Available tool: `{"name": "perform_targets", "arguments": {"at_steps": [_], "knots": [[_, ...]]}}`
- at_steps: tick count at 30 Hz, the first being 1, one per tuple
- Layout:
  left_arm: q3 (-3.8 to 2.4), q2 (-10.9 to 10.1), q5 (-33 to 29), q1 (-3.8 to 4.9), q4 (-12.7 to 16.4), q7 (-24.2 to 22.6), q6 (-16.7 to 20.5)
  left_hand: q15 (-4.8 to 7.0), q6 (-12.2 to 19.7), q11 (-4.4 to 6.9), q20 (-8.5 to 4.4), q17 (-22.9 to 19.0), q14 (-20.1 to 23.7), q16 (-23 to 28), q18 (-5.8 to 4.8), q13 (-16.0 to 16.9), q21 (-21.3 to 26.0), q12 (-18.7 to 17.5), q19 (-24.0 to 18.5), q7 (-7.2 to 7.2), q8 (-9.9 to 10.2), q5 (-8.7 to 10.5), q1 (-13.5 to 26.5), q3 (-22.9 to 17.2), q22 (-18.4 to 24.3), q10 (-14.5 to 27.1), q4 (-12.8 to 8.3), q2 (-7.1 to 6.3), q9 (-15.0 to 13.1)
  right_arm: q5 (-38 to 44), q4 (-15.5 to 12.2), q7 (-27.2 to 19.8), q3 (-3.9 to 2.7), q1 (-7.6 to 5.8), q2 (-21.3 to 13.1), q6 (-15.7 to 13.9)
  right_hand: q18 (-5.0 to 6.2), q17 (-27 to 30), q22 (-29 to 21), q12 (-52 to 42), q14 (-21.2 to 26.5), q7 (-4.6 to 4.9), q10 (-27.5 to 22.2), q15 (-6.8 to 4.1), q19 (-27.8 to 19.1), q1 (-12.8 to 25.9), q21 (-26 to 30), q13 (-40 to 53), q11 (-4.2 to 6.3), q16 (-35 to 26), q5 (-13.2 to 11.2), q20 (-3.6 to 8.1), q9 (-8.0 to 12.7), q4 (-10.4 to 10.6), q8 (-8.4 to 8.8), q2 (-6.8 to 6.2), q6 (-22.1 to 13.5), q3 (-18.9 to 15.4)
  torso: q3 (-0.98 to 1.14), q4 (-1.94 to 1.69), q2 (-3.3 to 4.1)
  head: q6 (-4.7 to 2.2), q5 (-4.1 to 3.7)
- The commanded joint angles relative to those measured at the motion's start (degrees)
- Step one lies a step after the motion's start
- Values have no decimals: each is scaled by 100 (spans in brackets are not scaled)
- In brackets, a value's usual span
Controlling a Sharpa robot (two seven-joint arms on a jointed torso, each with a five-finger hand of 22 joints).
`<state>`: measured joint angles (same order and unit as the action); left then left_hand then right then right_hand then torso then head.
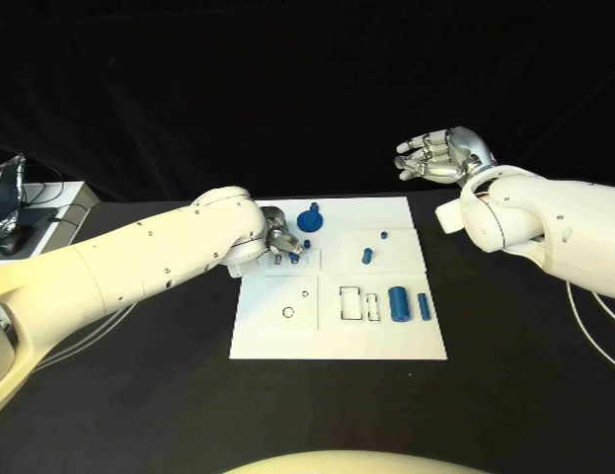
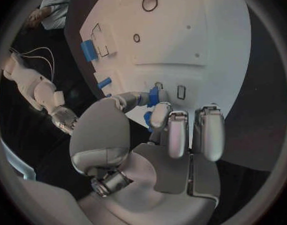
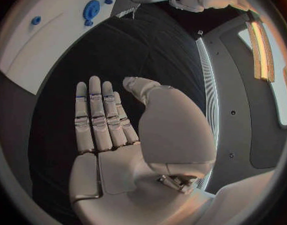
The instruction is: Assemble the parts on the task board
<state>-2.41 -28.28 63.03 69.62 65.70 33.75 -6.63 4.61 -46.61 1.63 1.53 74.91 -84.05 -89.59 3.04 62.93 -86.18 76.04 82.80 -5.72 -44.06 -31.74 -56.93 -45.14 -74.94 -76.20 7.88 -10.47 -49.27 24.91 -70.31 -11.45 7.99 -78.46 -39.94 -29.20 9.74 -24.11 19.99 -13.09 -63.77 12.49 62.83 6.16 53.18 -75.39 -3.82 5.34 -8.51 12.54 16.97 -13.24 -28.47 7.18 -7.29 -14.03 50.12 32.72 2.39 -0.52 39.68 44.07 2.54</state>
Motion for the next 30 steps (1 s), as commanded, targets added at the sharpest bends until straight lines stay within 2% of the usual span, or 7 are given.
{"name": "perform_targets", "arguments": {"at_steps": [1, 8, 13, 21, 24, 30], "knots": [[2, -5, 70, -3, 41, 23, -107, 28, -366, 11, 8, 1421, -568, 4, -64, 5, -24, 23, 46, 328, -14, -42, -10, -911, -408, -33, -944, 42, -408, 50, -13, -65, -1, 2, -2, 89, 81, 10, -5, 38, 24, 30, 6, 1, -36, 62, 31, -5, -25, -38, 38, -2, 7, -32, 27, 1, -2, -13, -3, -6, 1, 10, 2], [6, -28, 84, -15, 98, 27, -107, 29, -368, 13, 6, 1418, -567, 6, -62, -4, -22, 17, 42, 330, -11, -47, -14, -913, -401, -30, -945, 46, -408, 54, -9, -52, -1, 2, 0, 115, 81, 10, -11, 39, 25, 30, 6, 2, -38, 65, 30, -8, -26, -41, 38, -4, 8, -32, 28, 1, -3, -14, -6, -1, 2, 30, 14], [7, -39, 87, -24, 118, 22, -103, 31, -370, 14, 4, 1417, -567, 6, -63, -4, -23, 15, 44, 331, -8, -51, -17, -914, -405, -32, -946, 49, -407, 55, -3, -44, -1, 4, 8, 135, 81, 11, -26, 40, 29, 32, 4, 5, -43, 73, 30, -14, -28, -48, 37, -7, 10, -30, 30, 1, -4, -18, 1, 1, -1, 45, 22], [8, -28, 88, -55, 109, 17, -95, 31, -370, 14, 4, 1417, -567, 6, -63, -4, -23, 15, 44, 331, -8, -51, -17, -914, -405, -32, -946, 49, -407, 55, 0, -40, -1, 9, 12, 150, 81, 13, -46, 42, 37, 34, 2, 10, -52, 82, 31, -22, -31, -60, 36, -11, 12, -28, 33, 2, -4, -21, -3, 6, 8, 55, 21], [9, -31, 94, -60, 109, 19, -107, 32, -373, 15, 2, 1414, -566, 7, -64, -14, -25, 8, 47, 331, -3, -53, -18, -912, -409, -30, -946, 50, -407, 55, 1, -39, -1, 10, 10, 155, 81, 13, -46, 42, 37, 34, 2, 10, -52, 82, 31, -22, -31, -60, 36, -11, 12, -28, 33, 2, -4, -21, -1, 7, 4, 79, 24], [12, -40, 187, -65, 105, 19, -119, 33, -374, 16, 1, 1411, -566, 9, -64, -14, -26, 6, 49, 332, 1, -54, -21, -911, -411, -31, -947, 52, -406, 55, 6, -39, -1, 18, 10, 161, 81, 14, -56, 42, 40, 35, 1, 11, -56, 85, 31, -26, -32, -65, 36, -13, 13, -28, 34, 2, -5, -23, 5, -4, -2, 89, 27]]}}
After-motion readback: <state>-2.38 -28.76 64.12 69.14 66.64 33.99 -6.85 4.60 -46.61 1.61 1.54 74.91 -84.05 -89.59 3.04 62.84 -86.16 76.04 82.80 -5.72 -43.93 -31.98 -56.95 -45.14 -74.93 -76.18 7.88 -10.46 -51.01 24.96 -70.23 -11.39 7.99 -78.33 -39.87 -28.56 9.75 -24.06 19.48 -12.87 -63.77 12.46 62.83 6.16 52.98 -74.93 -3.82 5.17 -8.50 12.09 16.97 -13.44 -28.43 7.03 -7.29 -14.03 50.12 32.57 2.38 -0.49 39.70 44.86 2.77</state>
